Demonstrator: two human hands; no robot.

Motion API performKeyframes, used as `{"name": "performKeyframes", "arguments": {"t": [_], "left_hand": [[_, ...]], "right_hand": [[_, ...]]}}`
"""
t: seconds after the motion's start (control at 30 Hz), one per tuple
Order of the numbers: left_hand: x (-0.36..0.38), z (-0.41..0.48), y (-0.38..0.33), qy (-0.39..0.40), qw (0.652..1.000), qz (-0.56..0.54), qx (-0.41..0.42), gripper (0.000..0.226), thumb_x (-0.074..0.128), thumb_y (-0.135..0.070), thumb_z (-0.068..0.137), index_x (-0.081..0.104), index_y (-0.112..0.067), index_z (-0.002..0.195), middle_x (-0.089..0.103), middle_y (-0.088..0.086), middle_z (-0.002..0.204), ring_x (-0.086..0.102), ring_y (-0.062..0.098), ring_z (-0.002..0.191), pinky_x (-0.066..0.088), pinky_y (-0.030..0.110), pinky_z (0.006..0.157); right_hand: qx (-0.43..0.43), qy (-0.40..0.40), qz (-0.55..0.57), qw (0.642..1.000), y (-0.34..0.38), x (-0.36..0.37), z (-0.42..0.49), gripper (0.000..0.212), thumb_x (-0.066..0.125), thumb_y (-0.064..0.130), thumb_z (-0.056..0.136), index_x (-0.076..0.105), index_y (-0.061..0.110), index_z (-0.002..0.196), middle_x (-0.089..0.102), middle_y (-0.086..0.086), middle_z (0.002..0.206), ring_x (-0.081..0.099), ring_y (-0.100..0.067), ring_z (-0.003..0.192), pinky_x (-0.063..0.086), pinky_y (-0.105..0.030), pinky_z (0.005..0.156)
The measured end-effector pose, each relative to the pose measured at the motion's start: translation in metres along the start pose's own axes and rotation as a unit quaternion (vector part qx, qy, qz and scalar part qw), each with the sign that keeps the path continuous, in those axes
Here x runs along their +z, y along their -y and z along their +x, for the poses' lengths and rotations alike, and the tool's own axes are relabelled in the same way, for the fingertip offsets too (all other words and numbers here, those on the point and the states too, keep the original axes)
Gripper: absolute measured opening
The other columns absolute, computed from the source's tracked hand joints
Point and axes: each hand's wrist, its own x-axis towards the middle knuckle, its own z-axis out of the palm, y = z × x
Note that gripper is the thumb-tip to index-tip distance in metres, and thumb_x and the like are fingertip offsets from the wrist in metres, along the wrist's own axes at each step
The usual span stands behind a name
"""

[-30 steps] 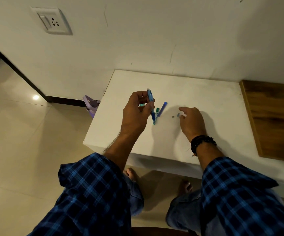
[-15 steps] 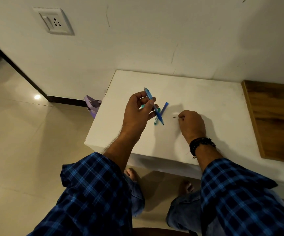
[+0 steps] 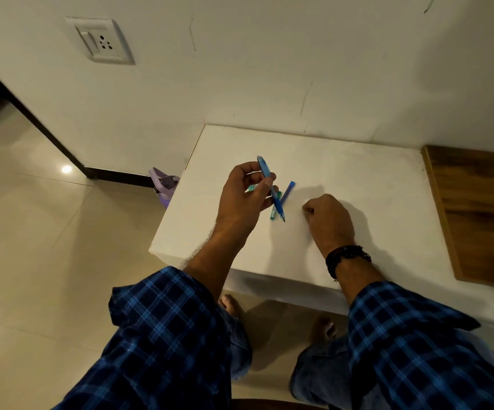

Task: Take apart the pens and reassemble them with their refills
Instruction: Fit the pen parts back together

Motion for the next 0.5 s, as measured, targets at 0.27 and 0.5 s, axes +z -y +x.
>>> {"name": "performKeyframes", "arguments": {"t": [0.27, 0.5], "left_hand": [[-0.001, -0.001, 0.003, 0.016, 0.996, 0.077, 0.033, 0.026, 0.063, -0.017, 0.099, 0.054, -0.021, 0.122, 0.07, -0.002, 0.117, 0.072, 0.021, 0.102, 0.062, 0.031, 0.086], [0.001, 0.0, 0.005, 0.028, 0.988, 0.134, 0.065, 0.025, 0.064, -0.013, 0.098, 0.054, -0.024, 0.118, 0.07, 0.0, 0.118, 0.071, 0.019, 0.103, 0.061, 0.037, 0.091]], "right_hand": [[-0.007, -0.003, -0.048, 0.999, 0.004, -0.001, 0.003, 0.022, 0.047, 0.014, 0.103, 0.068, 0.008, 0.108, 0.064, -0.013, 0.109, 0.064, -0.029, 0.095, 0.054, -0.036, 0.081], [0.07, 0.012, 0.21, 0.975, 0.026, -0.027, 0.008, 0.014, 0.058, 0.018, 0.099, 0.07, 0.01, 0.1, 0.073, -0.008, 0.095, 0.07, -0.021, 0.086, 0.059, -0.035, 0.085]]}}
